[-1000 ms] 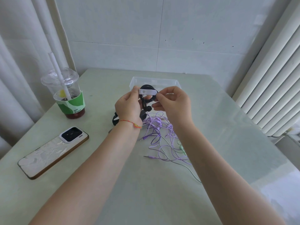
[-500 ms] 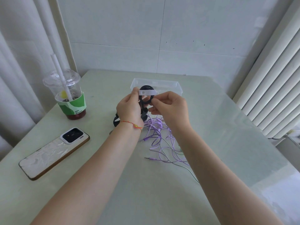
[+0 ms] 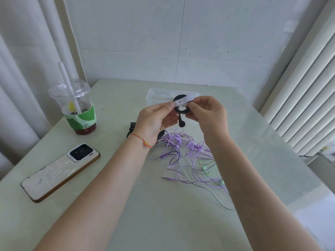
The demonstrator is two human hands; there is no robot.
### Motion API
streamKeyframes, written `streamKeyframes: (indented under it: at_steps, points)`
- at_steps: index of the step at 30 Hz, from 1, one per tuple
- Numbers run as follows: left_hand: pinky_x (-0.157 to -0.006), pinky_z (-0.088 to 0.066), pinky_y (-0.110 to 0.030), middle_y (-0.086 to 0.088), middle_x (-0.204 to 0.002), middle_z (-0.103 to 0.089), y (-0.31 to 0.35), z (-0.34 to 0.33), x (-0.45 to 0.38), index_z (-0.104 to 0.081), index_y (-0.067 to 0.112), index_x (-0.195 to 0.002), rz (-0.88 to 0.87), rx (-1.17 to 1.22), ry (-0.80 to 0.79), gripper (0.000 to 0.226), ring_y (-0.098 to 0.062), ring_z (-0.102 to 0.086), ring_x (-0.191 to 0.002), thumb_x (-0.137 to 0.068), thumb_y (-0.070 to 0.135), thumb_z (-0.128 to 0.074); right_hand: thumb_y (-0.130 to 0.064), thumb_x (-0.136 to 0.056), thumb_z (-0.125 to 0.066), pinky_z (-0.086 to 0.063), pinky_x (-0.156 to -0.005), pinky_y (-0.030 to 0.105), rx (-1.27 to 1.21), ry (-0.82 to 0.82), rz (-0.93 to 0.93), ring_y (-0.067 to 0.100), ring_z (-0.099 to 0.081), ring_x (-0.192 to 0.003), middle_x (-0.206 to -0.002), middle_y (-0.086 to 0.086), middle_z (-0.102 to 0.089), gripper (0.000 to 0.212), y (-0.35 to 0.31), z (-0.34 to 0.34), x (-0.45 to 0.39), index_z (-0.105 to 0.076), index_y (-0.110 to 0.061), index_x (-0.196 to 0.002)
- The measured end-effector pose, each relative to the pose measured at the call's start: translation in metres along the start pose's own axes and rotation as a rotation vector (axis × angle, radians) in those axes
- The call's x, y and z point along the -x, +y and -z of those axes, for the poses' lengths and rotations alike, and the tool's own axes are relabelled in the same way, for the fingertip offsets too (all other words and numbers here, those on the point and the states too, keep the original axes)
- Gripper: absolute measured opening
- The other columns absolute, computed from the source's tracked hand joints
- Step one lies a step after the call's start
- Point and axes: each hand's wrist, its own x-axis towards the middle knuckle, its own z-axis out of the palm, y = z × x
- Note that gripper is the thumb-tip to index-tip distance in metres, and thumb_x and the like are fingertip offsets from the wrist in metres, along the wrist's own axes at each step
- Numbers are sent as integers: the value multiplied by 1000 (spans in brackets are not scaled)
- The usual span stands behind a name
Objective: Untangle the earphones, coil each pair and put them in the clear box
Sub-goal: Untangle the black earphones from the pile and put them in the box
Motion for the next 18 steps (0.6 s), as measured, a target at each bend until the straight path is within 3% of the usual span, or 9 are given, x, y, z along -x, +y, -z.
streamKeyframes:
  at_steps: [7, 10, 15, 18]
  points:
    - [-71, -57, -29, -15, -96, -73, 2, -2, 2, -69, 4, -113, 3, -52, -90, 29, -25, -69, -78, -87, 17, -72, 3, -85, -60, -61, -77, 37, 17, -56, 8, 31, -73, -82, -91, 22, -71, 11, 0, 0, -1, -64, -4, -93]
    - [-67, -56, -27, -17, -95, -73, 1, -1, 1, -69, 1, -113, -16, -65, -39, 29, -26, -69, -75, -87, 14, -71, 6, -84, -53, -60, -79, 39, 29, -87, -7, 33, -73, -84, -92, 23, -71, 16, 0, -1, -1, -62, -2, -95]
    - [-77, -56, -29, -11, -91, -71, -6, 1, -6, -72, 4, -108, -47, -118, 53, 28, -17, -65, -75, -84, 17, -75, 8, -84, -50, -61, -75, 37, 57, -130, -25, 26, -72, -74, -90, 22, -67, 16, 3, 0, -1, -59, 1, -96]
    - [-86, -57, -34, -18, -100, -73, -7, 1, -6, -72, 1, -106, -41, -80, 41, 27, -24, -70, -85, -83, 14, -76, 8, -86, -51, -60, -72, 34, 40, -143, -34, 23, -71, -72, -87, 18, -67, 15, 1, 2, -1, -59, 1, -97]
